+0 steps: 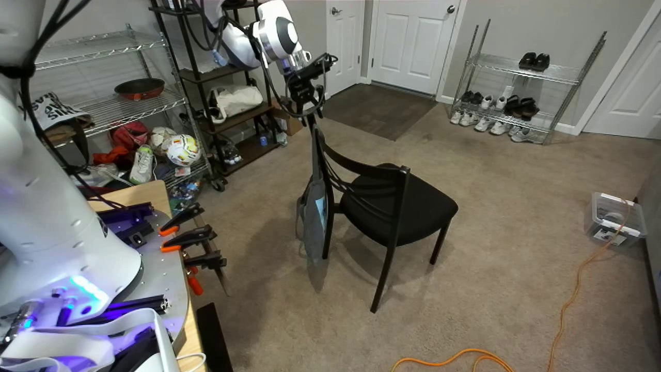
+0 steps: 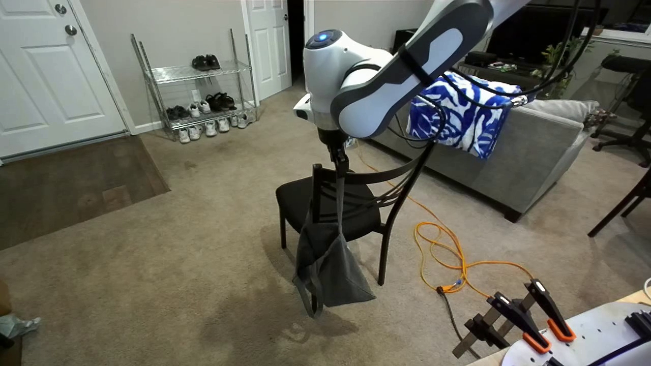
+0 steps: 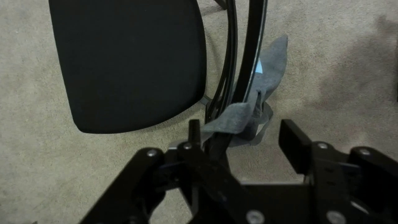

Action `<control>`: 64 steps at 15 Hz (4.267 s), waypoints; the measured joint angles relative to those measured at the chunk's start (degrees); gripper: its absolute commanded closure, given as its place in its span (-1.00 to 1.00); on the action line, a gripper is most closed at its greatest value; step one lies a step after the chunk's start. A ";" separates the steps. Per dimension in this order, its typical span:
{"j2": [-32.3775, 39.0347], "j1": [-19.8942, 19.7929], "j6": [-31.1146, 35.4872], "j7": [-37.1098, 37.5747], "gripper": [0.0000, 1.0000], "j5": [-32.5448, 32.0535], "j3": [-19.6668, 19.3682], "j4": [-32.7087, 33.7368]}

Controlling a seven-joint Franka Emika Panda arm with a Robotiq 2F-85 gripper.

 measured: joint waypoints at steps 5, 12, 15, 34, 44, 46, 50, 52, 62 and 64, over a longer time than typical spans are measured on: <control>0.72 -0.06 -1.23 -0.01 -0.17 0.99 -0.01 -0.50; 0.92 -0.15 -1.27 -0.02 0.73 1.00 -0.09 -0.33; 0.92 -0.34 -1.25 -0.03 0.99 1.00 -0.26 0.18; -6.68 0.97 4.67 -0.11 0.98 0.44 0.46 -1.19; -6.10 2.43 6.78 -7.00 0.98 0.67 4.63 -1.37; -6.22 2.36 6.81 -10.33 0.98 0.94 5.46 -2.08; -8.73 2.30 6.68 -15.72 0.98 0.86 5.77 -5.64; -10.51 2.07 6.67 -18.12 0.98 0.85 5.77 -7.95; -14.15 0.36 6.94 -22.25 0.92 0.92 5.21 -12.97; -14.16 0.37 6.95 -22.25 0.92 0.92 5.22 -13.01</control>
